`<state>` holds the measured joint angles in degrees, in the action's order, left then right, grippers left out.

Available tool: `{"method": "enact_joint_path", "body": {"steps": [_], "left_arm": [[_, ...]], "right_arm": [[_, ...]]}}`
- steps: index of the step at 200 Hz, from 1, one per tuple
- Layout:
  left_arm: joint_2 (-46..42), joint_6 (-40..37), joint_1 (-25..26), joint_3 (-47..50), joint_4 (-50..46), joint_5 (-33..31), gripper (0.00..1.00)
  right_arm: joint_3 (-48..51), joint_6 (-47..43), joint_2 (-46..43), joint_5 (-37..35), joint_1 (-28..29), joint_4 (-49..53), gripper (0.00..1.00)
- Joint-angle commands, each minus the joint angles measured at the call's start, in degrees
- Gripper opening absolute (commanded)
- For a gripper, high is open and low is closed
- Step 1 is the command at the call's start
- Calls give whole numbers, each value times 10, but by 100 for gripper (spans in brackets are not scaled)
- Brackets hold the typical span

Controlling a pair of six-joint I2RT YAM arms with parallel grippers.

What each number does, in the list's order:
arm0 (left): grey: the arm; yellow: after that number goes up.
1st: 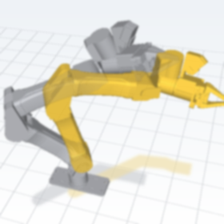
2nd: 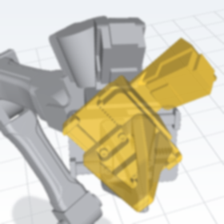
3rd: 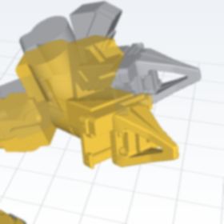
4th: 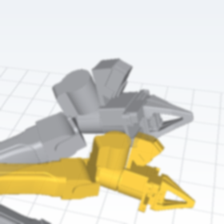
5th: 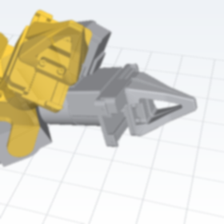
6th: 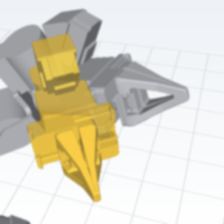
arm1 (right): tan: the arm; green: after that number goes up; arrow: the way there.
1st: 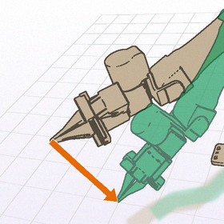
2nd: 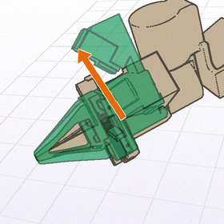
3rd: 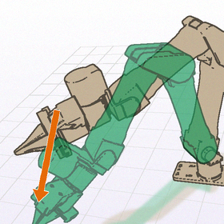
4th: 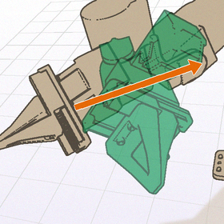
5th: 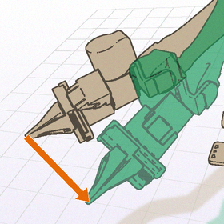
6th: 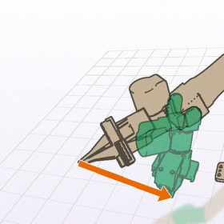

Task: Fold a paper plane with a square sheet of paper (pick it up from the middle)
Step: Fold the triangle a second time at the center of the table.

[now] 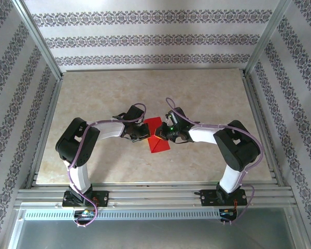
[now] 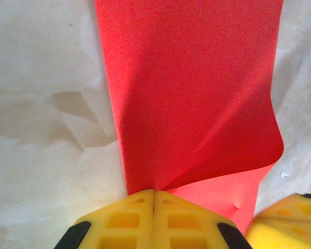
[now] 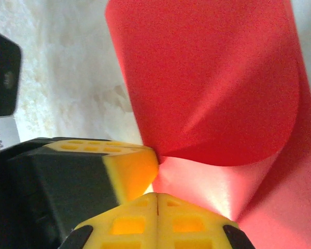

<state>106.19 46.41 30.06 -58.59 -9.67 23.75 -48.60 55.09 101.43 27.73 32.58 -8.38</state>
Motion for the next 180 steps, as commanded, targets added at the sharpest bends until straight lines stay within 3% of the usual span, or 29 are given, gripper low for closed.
{"method": "enact_joint_path", "body": {"steps": [1,99,140,180], "left_arm": [[32,-15,6,2,-94,-47,0],[50,-11,5,8,-112,-59,0],[49,-19,6,4,-112,-54,0],[52,-24,6,-2,-115,-53,0]], "right_arm": [[3,-22,21,1,-6,2,0],[69,-8,13,-17,-29,-21,0],[29,-30,-57,-11,-15,-4,0],[-12,-41,-3,0,-13,2,0]]}}
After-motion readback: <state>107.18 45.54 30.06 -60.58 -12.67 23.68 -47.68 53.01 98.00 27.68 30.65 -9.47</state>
